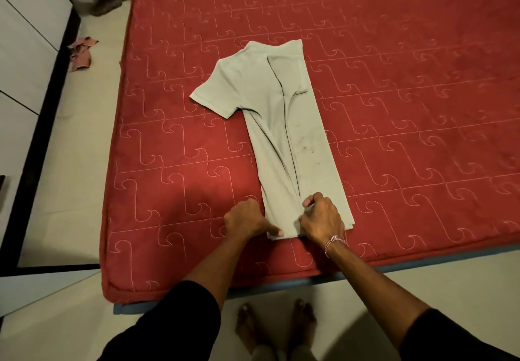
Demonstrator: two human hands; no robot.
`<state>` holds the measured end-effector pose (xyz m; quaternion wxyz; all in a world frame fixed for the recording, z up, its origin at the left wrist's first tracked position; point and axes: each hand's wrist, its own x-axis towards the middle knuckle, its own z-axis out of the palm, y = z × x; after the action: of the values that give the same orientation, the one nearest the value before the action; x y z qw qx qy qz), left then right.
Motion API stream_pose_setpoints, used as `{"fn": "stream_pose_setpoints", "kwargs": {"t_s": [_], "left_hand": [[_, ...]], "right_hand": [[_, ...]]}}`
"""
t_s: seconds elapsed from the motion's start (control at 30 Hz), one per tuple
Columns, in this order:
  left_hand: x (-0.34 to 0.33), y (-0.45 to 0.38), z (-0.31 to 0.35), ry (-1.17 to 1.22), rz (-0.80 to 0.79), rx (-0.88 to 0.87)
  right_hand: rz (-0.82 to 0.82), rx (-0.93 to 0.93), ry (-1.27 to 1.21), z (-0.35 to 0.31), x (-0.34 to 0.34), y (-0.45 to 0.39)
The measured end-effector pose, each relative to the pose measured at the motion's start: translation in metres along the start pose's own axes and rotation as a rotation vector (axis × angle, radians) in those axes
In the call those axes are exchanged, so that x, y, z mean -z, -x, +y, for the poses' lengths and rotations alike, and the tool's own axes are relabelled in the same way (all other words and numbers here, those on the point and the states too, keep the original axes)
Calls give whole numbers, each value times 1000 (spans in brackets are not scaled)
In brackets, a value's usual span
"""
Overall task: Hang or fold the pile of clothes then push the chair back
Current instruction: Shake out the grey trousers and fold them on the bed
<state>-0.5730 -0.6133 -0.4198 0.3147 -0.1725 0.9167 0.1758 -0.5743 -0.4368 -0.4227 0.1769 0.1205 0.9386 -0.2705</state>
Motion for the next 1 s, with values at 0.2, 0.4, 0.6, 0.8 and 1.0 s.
{"fn": "stream_pose_setpoints", "kwargs": {"t_s": [0.2, 0.4, 0.6, 0.8, 1.0], "left_hand": [[32, -30, 0, 111, 42, -46], [50, -78, -4, 515, 200, -110], [90, -144, -7, 893, 319, 21], [155, -214, 3, 1150, 480, 263], [188, -254, 18, 1402, 567, 413]], "right_hand": [[34, 164, 29, -32, -2, -20], [-26, 437, 33, -74, -13, -63], [-77, 635, -5, -130, -19, -133], [-297, 593, 148, -162, -16, -202], [-347, 572, 224, -160, -14, -222]]}}
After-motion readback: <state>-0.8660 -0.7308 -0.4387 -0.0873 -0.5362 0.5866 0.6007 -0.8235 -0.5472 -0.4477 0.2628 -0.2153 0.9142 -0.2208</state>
